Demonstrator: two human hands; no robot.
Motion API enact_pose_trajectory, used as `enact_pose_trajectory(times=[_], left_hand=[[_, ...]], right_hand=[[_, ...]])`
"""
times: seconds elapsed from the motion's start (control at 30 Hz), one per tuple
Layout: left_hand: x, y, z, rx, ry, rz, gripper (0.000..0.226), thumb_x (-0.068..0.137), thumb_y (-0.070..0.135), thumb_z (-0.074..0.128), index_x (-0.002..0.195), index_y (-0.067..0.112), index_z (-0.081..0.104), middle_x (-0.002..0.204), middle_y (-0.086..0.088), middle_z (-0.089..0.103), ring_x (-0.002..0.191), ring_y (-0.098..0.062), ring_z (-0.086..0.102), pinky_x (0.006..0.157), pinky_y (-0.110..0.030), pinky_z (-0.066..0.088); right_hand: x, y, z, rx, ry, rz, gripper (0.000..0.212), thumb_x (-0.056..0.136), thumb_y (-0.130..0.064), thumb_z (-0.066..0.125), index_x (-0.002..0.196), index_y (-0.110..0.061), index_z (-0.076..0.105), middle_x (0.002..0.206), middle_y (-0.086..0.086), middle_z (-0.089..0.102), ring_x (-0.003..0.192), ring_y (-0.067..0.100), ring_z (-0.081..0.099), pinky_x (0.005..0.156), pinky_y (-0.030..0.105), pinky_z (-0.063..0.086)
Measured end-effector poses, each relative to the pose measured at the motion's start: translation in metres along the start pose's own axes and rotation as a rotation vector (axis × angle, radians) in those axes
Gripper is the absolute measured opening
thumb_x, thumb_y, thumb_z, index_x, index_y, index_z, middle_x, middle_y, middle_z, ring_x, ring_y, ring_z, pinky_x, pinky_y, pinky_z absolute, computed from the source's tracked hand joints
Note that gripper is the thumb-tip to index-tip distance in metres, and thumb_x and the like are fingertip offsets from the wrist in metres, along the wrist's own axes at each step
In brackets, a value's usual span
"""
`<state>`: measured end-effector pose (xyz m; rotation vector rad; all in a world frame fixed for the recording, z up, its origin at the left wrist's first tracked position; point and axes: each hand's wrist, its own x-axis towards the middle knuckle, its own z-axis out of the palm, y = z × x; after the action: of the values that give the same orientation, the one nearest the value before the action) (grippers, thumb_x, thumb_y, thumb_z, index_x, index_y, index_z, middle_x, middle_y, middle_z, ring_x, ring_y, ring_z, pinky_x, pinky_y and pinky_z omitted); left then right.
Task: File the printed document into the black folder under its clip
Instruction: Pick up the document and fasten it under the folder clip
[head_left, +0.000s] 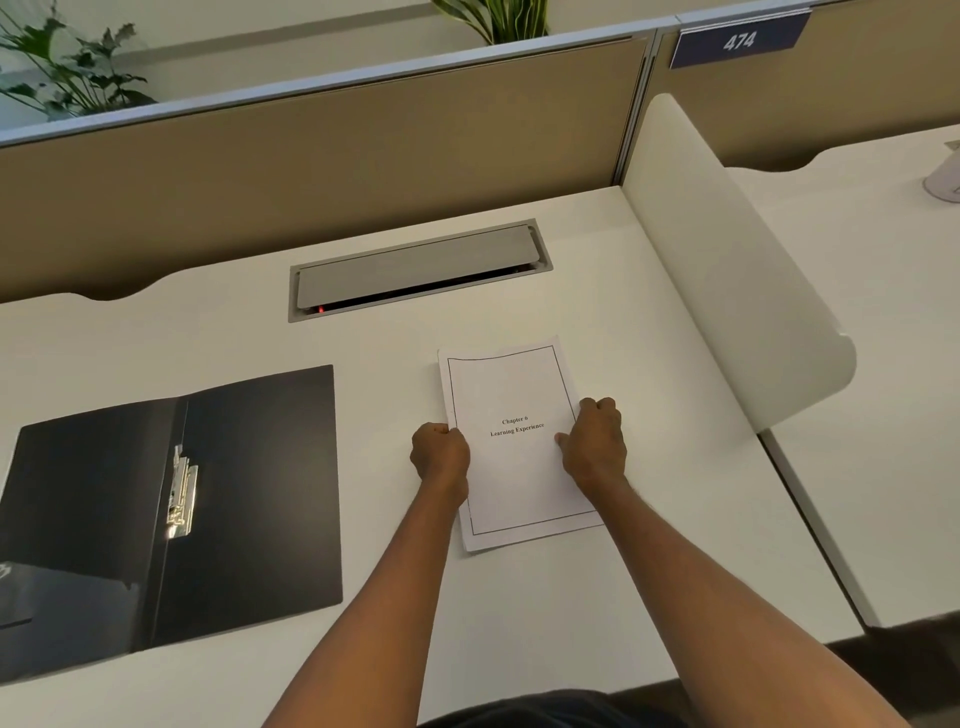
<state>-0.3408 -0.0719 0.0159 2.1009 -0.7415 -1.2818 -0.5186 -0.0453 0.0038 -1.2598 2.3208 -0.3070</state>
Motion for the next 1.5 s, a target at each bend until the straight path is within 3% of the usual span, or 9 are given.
enact_pose_trajectory(times=[0.1, 0.2, 0.3, 0.63, 0.93, 1.07, 1.13, 1.33, 1.5], left_hand=[[0.009, -0.006, -0.007, -0.053, -0.011, -0.021, 0.03, 0.088, -0.005, 0.05, 0.067, 0.016, 0.05, 0.071, -0.007, 0.042, 0.067, -0.026, 0.029, 0.056, -0.028, 0.022], [0.02, -0.013, -0.018, -0.148, -0.072, -0.048, 0.016, 0.09, -0.005, 0.065, 0.092, 0.005, 0.078, 0.091, -0.016, 0.071, 0.074, -0.029, 0.057, 0.069, -0.036, 0.053], [0.029, -0.02, -0.023, -0.193, -0.13, -0.064, 0.015, 0.089, -0.004, 0.072, 0.104, -0.004, 0.076, 0.102, -0.023, 0.076, 0.085, -0.036, 0.072, 0.087, -0.053, 0.062], [0.032, -0.033, -0.031, -0.285, -0.216, -0.044, 0.023, 0.088, -0.006, 0.073, 0.111, -0.011, 0.071, 0.106, -0.024, 0.076, 0.093, -0.037, 0.075, 0.087, -0.046, 0.062], [0.04, -0.034, -0.051, -0.408, -0.316, -0.066, 0.012, 0.088, -0.002, 0.075, 0.099, 0.003, 0.072, 0.089, -0.012, 0.08, 0.077, -0.024, 0.077, 0.064, -0.034, 0.063], [0.049, -0.033, -0.069, -0.465, -0.351, -0.06, 0.015, 0.087, -0.004, 0.075, 0.101, 0.002, 0.071, 0.086, -0.009, 0.081, 0.075, -0.018, 0.078, 0.063, -0.027, 0.063], [0.054, -0.033, -0.081, -0.464, -0.36, -0.057, 0.018, 0.087, -0.003, 0.076, 0.103, 0.002, 0.071, 0.089, -0.009, 0.081, 0.078, -0.018, 0.079, 0.065, -0.027, 0.063], [0.072, -0.035, -0.13, -0.442, -0.324, -0.037, 0.019, 0.086, -0.001, 0.077, 0.103, 0.003, 0.073, 0.098, -0.012, 0.08, 0.083, -0.02, 0.079, 0.066, -0.026, 0.063], [0.084, -0.034, -0.183, -0.348, -0.272, 0.017, 0.015, 0.088, 0.002, 0.076, 0.103, 0.005, 0.075, 0.098, -0.009, 0.081, 0.087, -0.021, 0.08, 0.069, -0.027, 0.064]], right_hand=[[0.0, 0.0, 0.0, -0.003, 0.003, -0.001, 0.034, 0.091, -0.017, 0.072, 0.118, -0.002, 0.056, 0.127, 0.012, 0.048, 0.124, 0.028, 0.047, 0.085, 0.039, 0.05], [-0.001, 0.0, 0.0, -0.008, 0.005, -0.006, 0.034, 0.091, -0.017, 0.072, 0.118, -0.002, 0.057, 0.127, 0.012, 0.048, 0.123, 0.028, 0.048, 0.085, 0.039, 0.051], [-0.003, 0.0, 0.0, -0.011, 0.003, -0.011, 0.033, 0.091, -0.017, 0.072, 0.117, -0.002, 0.057, 0.127, 0.011, 0.048, 0.123, 0.028, 0.048, 0.084, 0.039, 0.051], [-0.004, 0.002, -0.002, 0.018, -0.005, -0.018, 0.035, 0.091, -0.017, 0.072, 0.119, -0.002, 0.056, 0.128, 0.012, 0.048, 0.123, 0.029, 0.047, 0.086, 0.039, 0.05], [0.007, 0.014, -0.013, 0.446, -0.058, 0.035, 0.062, 0.092, -0.035, 0.071, 0.142, -0.004, 0.05, 0.132, 0.014, 0.057, 0.118, 0.029, 0.059, 0.104, 0.041, 0.046], [0.005, 0.011, -0.019, 0.622, -0.231, -0.012, 0.028, 0.092, -0.038, 0.071, 0.108, -0.016, 0.064, 0.09, -0.006, 0.06, 0.08, 0.012, 0.057, 0.076, 0.035, 0.049], [0.0, 0.006, -0.019, 0.73, -0.319, -0.037, 0.026, 0.094, -0.03, 0.07, 0.078, -0.012, 0.059, 0.064, -0.011, 0.04, 0.059, 0.012, 0.036, 0.058, 0.029, 0.028], [-0.017, -0.026, -0.002, 0.797, -0.421, -0.083, 0.043, 0.092, -0.013, 0.072, 0.053, -0.022, 0.056, 0.058, -0.006, 0.03, 0.056, 0.014, 0.024, 0.056, 0.028, 0.024], [-0.034, -0.066, 0.021, 0.857, -0.515, -0.076, 0.035, 0.092, -0.011, 0.073, 0.058, -0.018, 0.064, 0.066, 0.008, 0.053, 0.065, 0.019, 0.051, 0.067, 0.031, 0.045]])
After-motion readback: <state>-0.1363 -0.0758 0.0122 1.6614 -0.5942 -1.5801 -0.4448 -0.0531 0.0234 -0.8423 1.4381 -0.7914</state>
